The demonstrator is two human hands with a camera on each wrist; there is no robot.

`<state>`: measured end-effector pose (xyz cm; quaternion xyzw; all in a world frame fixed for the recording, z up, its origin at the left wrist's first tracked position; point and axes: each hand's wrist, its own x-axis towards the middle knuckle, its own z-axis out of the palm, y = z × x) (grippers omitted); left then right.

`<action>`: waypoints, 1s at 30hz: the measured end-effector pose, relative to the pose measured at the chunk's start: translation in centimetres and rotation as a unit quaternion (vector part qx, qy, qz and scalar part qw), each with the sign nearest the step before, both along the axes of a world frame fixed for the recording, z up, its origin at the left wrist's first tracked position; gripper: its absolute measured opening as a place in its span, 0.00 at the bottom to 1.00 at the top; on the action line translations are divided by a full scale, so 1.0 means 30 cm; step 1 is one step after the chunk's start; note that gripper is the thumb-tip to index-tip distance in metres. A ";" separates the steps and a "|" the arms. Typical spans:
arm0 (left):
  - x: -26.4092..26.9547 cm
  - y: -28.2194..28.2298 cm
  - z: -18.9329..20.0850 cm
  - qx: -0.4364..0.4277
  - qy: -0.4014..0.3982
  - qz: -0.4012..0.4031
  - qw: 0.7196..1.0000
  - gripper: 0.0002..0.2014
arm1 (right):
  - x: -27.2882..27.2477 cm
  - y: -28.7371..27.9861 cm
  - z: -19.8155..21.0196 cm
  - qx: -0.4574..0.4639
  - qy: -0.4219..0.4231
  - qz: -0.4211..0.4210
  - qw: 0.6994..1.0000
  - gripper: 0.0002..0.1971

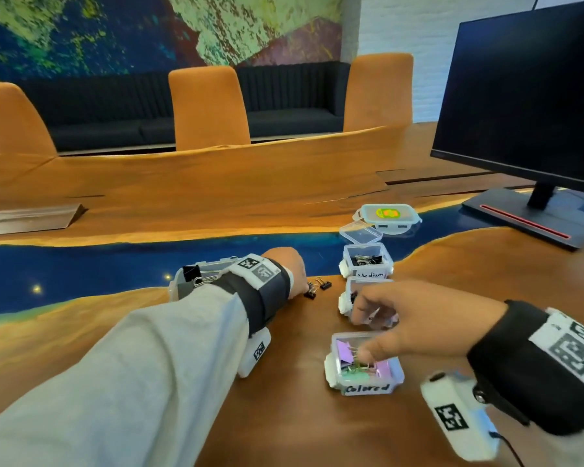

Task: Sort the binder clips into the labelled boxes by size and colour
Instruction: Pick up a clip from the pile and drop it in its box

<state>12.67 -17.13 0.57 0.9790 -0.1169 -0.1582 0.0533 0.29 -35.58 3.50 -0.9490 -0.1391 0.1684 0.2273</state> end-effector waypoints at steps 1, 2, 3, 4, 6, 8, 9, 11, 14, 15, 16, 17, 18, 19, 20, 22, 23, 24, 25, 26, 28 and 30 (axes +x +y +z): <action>-0.001 -0.003 -0.007 0.013 -0.003 0.002 1.000 0.13 | 0.002 -0.003 0.010 0.039 0.001 -0.004 0.999 0.20; -0.001 -0.003 -0.012 0.016 -0.003 0.005 1.000 0.14 | 0.003 -0.007 0.018 0.077 0.000 -0.011 0.997 0.18; -0.002 0.000 -0.015 0.015 -0.003 0.010 1.000 0.15 | 0.003 -0.011 0.024 0.109 -0.003 -0.018 0.994 0.16; -0.006 0.005 -0.014 0.006 -0.003 0.013 1.000 0.15 | 0.005 -0.017 0.024 0.132 -0.004 -0.024 0.991 0.14; -0.015 0.013 -0.010 -0.029 0.002 0.004 1.000 0.15 | 0.013 -0.017 0.021 0.156 -0.006 -0.036 0.987 0.11; -0.030 0.009 0.002 -0.042 0.023 -0.020 0.999 0.16 | 0.027 -0.011 0.008 0.179 -0.004 -0.059 0.982 0.06; -0.034 0.006 0.006 -0.036 0.033 -0.026 0.998 0.16 | 0.032 -0.007 0.001 0.190 0.004 -0.073 0.979 0.05; -0.038 0.004 0.011 -0.028 0.043 -0.021 0.998 0.14 | 0.034 0.000 -0.018 0.199 0.023 -0.088 0.976 0.05; -0.054 0.028 0.015 -0.030 0.037 -0.015 0.999 0.11 | 0.005 -0.011 -0.030 0.193 0.019 -0.075 0.978 0.09; -0.063 0.040 0.019 -0.039 0.031 -0.013 0.999 0.09 | -0.007 -0.022 -0.027 0.183 0.007 -0.069 0.981 0.11; -0.075 0.053 0.025 -0.055 0.025 -0.009 0.998 0.08 | -0.020 -0.034 -0.022 0.171 -0.006 -0.066 0.983 0.12; -0.090 0.068 0.034 -0.077 0.017 -0.006 0.997 0.07 | -0.031 -0.049 -0.017 0.161 -0.016 -0.066 0.985 0.13; -0.104 0.083 0.041 -0.101 0.009 -0.004 0.995 0.05 | -0.041 -0.064 -0.014 0.150 -0.023 -0.067 0.986 0.14; -0.117 0.097 0.047 -0.129 0.000 -0.002 0.992 0.04 | -0.049 -0.077 -0.012 0.136 -0.022 -0.068 0.988 0.16; -0.130 0.114 0.048 -0.166 -0.006 0.003 0.986 0.02 | -0.055 -0.085 -0.011 0.119 -0.013 -0.065 0.991 0.17; -0.161 0.149 0.042 -0.262 -0.005 0.019 0.965 0.03 | -0.062 -0.084 -0.013 0.075 0.021 -0.046 0.996 0.18; -0.179 0.166 0.035 -0.313 0.004 0.029 0.949 0.03 | -0.061 -0.074 -0.014 0.049 0.035 -0.036 0.998 0.18; -0.196 0.181 0.026 -0.363 0.019 0.040 0.931 0.03 | -0.058 -0.061 -0.019 0.026 0.041 -0.028 0.998 0.17; -0.210 0.194 0.019 -0.406 0.036 0.052 0.911 0.04 | -0.053 -0.045 -0.025 0.011 0.041 -0.023 0.999 0.17; -0.221 0.206 0.009 -0.447 0.057 0.065 0.890 0.04 | -0.045 -0.028 -0.033 0.006 0.039 -0.019 0.999 0.17; -0.234 0.223 -0.007 -0.532 0.110 0.090 0.835 0.07 | -0.023 0.009 -0.047 0.009 0.039 -0.008 0.999 0.16; -0.239 0.234 -0.027 -0.616 0.168 0.116 0.761 0.11 | 0.008 0.041 -0.048 0.011 0.044 0.005 0.999 0.14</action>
